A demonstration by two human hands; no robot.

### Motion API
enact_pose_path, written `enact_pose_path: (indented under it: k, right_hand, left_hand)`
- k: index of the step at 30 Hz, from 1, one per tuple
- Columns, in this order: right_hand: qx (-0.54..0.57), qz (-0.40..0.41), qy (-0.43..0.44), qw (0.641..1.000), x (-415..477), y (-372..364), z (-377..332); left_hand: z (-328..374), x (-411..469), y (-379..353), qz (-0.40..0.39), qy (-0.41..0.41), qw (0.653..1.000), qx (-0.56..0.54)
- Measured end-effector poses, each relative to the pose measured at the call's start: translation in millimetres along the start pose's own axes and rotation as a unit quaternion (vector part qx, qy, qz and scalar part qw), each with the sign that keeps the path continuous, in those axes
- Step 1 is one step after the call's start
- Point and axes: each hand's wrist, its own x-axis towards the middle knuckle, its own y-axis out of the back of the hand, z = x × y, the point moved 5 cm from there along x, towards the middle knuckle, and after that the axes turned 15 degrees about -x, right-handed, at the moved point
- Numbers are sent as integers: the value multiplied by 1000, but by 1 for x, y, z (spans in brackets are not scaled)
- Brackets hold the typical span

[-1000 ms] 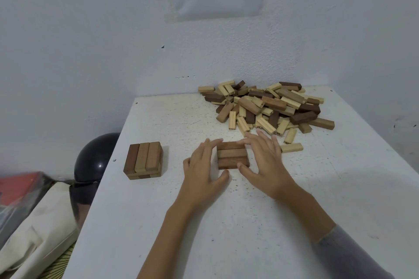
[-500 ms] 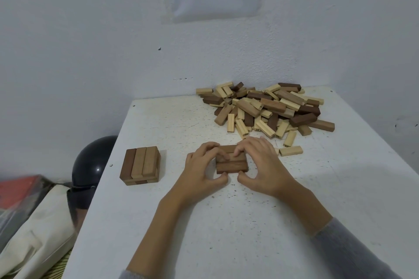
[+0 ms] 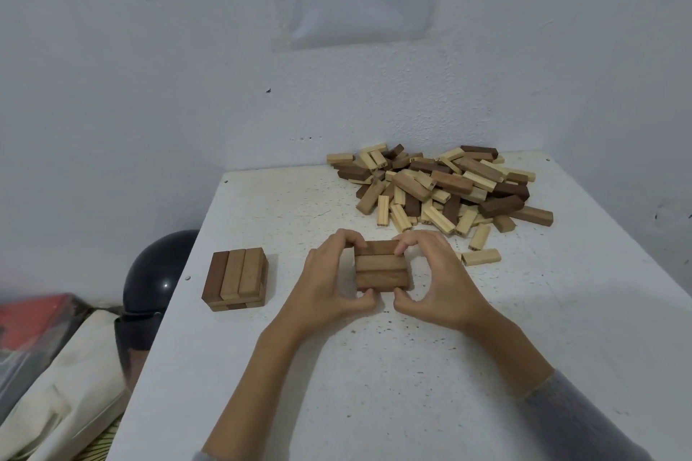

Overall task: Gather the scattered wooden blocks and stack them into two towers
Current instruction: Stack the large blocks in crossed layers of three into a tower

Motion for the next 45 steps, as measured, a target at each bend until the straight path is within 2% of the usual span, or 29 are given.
enact_pose_path:
  k: [9, 17, 22, 29, 45]
  right_hand:
    - [141, 21, -36, 989, 13, 16, -35]
    - [222, 24, -14, 975, 40, 6, -81]
    - [225, 8, -6, 974, 51, -15, -108]
    - [246, -15, -22, 969, 57, -58, -130]
    - [232, -58, -67, 969, 57, -105, -140]
  left_hand:
    - [35, 1, 45, 26, -56, 998, -22]
    - [37, -14, 95, 92, -62, 984, -139]
    - [18, -35, 123, 129, -45, 971, -196]
    - [-9, -59, 154, 159, -22, 966, -203]
    - [-51, -75, 167, 138, 34, 973, -184]
